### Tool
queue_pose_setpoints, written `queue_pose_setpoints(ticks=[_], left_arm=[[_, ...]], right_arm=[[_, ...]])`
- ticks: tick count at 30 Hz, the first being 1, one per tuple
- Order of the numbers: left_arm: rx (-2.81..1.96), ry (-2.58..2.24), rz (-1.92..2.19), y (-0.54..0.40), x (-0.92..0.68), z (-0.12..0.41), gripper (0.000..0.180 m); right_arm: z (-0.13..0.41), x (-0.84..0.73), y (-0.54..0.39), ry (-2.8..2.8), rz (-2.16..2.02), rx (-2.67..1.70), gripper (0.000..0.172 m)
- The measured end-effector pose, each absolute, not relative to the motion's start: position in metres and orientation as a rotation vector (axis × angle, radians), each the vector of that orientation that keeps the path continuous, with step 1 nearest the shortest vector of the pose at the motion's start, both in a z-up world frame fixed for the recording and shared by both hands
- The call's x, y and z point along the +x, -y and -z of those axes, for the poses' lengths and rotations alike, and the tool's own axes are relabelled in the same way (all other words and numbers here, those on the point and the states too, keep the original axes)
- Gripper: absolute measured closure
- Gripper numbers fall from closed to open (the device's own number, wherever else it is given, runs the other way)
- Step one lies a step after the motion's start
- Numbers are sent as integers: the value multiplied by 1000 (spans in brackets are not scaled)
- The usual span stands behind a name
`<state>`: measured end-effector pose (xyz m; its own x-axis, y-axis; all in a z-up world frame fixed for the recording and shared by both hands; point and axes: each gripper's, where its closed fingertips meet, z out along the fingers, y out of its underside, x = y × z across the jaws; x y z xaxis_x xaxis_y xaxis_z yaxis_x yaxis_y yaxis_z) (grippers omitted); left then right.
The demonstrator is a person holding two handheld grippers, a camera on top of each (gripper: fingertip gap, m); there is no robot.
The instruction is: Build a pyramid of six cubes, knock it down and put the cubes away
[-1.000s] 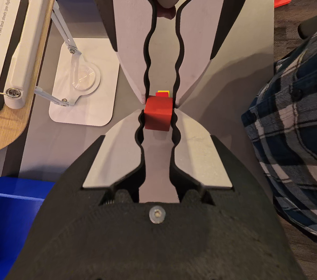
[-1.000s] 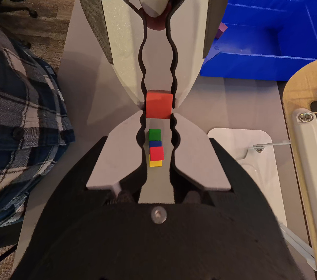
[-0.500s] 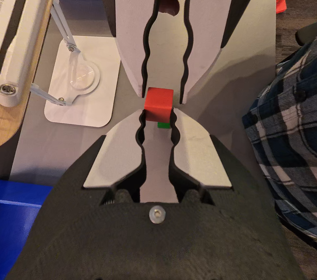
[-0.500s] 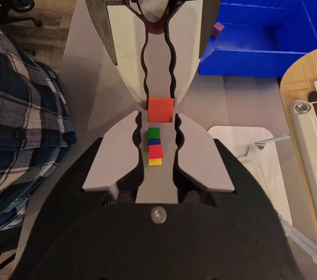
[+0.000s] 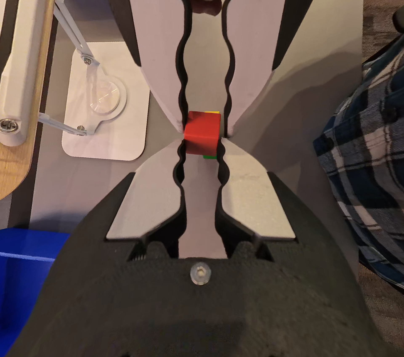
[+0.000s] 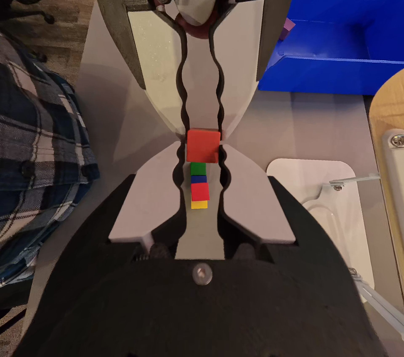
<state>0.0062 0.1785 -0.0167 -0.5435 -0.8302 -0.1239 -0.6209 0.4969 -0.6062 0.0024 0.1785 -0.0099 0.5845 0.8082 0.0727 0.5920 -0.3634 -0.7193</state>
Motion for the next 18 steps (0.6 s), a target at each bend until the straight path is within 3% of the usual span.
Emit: queue_pose_setpoints(ticks=[18], left_arm=[[-1367,-2278,687,-203,-6,31,149]], right_arm=[[30,29,-182,976,-440,-2198,144]])
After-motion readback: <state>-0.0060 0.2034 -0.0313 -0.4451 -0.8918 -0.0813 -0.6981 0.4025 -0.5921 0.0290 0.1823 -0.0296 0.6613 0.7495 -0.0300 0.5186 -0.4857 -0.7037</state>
